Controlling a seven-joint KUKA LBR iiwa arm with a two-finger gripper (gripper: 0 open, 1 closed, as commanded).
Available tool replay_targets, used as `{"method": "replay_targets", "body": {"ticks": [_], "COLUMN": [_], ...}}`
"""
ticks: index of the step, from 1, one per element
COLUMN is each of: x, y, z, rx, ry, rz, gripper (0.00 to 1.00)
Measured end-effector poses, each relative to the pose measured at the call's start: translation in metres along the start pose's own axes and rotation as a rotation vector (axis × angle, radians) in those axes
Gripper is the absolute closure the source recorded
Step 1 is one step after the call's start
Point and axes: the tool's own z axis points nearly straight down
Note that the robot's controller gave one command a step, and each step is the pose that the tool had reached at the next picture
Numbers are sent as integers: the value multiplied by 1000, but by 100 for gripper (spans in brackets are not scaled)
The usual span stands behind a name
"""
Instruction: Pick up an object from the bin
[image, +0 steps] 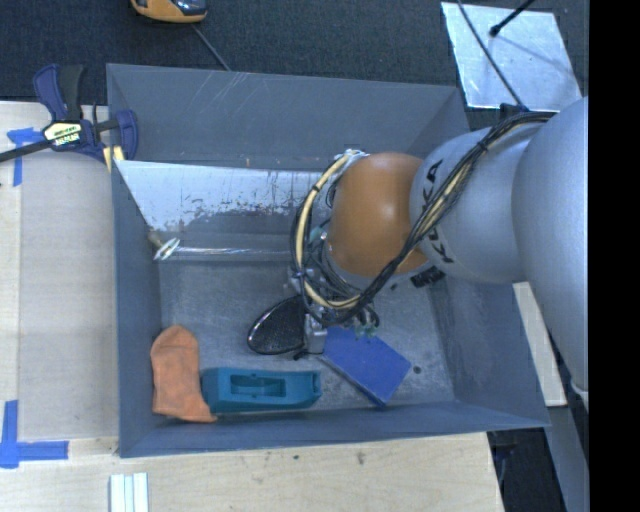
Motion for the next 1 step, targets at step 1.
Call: {"method": "replay_targets", "body": {"ticks": [1], "x": [-11], "y": [16], "z": [-140], "rx": [4], "ry": [5], "rz": [-13], "gripper": [100]}}
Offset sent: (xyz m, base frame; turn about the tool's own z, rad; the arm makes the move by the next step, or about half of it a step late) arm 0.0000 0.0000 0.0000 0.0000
